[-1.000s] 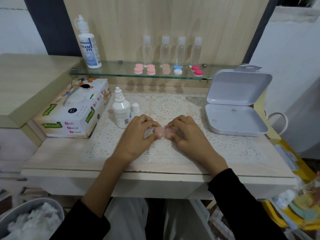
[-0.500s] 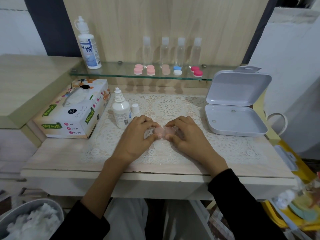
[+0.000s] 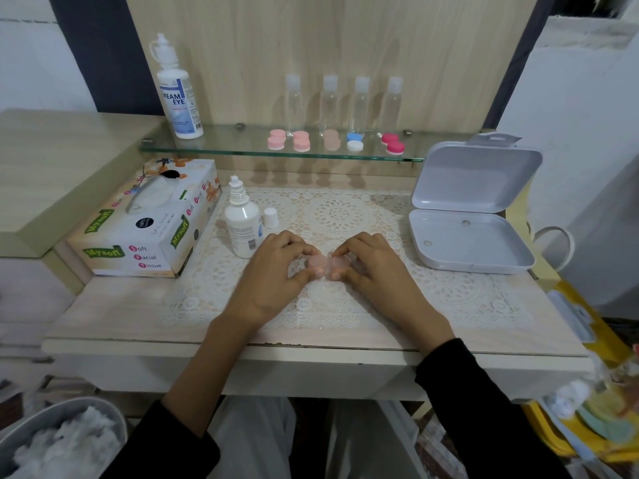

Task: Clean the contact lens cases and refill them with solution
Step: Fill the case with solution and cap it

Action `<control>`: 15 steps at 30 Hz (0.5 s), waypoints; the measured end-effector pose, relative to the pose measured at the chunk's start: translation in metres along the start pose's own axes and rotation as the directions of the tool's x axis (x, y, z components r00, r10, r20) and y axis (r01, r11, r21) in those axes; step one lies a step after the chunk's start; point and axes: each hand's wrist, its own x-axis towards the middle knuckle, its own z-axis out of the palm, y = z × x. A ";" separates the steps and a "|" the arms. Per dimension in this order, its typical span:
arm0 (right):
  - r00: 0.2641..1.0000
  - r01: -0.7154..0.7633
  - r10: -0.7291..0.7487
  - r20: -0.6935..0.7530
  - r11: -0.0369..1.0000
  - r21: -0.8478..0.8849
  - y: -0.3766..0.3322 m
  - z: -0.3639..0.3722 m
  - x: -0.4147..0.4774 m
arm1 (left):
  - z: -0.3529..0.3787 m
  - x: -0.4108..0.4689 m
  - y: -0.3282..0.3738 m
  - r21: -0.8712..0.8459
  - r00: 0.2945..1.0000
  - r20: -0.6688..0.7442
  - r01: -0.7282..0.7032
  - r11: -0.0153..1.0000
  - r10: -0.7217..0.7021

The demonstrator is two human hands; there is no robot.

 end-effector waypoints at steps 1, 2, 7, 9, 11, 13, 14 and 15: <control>1.000 -0.001 0.001 -0.001 1.000 0.005 0.000 0.000 0.000 | 0.000 0.000 0.000 0.000 1.000 0.001 0.001 1.000 -0.001; 1.000 -0.003 0.003 -0.001 1.000 0.008 0.000 -0.001 0.000 | -0.001 0.000 0.001 0.001 1.000 0.002 0.002 1.000 -0.002; 1.000 0.000 0.000 -0.022 1.000 -0.006 -0.004 0.000 0.000 | -0.002 -0.002 0.000 0.017 1.000 0.006 -0.005 1.000 0.005; 1.000 -0.004 0.004 -0.025 1.000 0.000 -0.004 0.000 -0.001 | -0.003 -0.002 0.001 0.046 1.000 0.008 -0.004 0.999 0.004; 1.000 -0.012 0.012 -0.024 1.000 0.006 -0.003 0.000 -0.001 | -0.002 -0.002 0.003 0.085 1.000 0.007 -0.008 0.996 0.008; 1.000 -0.018 0.018 -0.020 1.000 0.004 -0.002 0.000 0.000 | -0.003 -0.002 0.005 0.121 1.000 0.006 0.001 0.993 -0.002; 1.000 -0.021 0.022 -0.018 1.000 0.002 -0.002 0.000 0.000 | -0.003 -0.003 0.005 0.142 1.000 0.007 0.005 0.990 -0.006; 1.000 -0.023 0.023 -0.016 1.000 0.000 -0.002 0.000 0.000 | -0.004 -0.004 0.005 0.164 1.000 0.009 0.006 0.986 -0.007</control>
